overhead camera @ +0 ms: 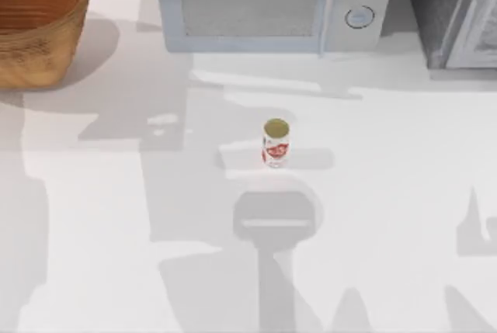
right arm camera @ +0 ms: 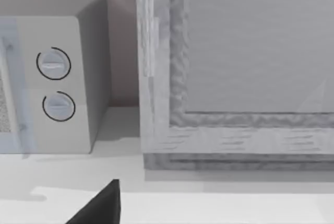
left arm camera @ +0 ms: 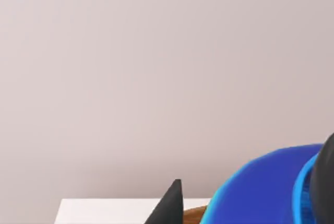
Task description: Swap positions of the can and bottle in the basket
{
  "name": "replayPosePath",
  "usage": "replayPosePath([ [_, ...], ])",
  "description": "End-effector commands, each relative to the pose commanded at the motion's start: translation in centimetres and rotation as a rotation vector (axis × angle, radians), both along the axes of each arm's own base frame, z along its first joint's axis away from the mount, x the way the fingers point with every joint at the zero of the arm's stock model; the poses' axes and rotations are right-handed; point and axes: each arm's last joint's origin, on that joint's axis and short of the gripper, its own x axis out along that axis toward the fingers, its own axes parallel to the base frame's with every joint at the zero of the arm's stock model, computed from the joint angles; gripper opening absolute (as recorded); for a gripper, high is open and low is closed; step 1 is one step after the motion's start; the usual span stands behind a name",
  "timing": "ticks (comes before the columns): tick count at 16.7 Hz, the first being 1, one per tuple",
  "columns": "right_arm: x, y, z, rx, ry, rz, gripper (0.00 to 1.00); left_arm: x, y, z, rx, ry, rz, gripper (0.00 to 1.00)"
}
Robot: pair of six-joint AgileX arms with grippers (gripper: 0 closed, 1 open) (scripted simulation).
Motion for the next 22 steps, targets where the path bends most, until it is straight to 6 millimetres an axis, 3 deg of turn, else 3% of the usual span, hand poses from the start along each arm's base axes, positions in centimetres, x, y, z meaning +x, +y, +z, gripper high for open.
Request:
replayPosePath([
  [5, 0.0, 0.0, 0.0, 0.000, 0.000, 0.000, 1.00, 2.2, -1.9, 1.0, -0.066, 0.080, -0.019, 0.00],
  [10, 0.0, 0.0, 0.0, 0.000, 0.000, 0.000, 1.00, 2.1, -1.7, 1.0, -0.064, 0.080, -0.014, 0.00],
  [17, 0.0, 0.0, 0.0, 0.000, 0.000, 0.000, 1.00, 6.8, -2.2, -3.3, -0.067, 0.086, -0.018, 0.00],
  [21, 0.0, 0.0, 0.0, 0.000, 0.000, 0.000, 1.00, 6.9, -2.2, -3.4, -0.067, 0.082, -0.019, 0.00],
  [22, 0.0, 0.0, 0.0, 0.000, 0.000, 0.000, 1.00, 6.9, -2.2, -3.4, -0.067, 0.082, -0.019, 0.08],
])
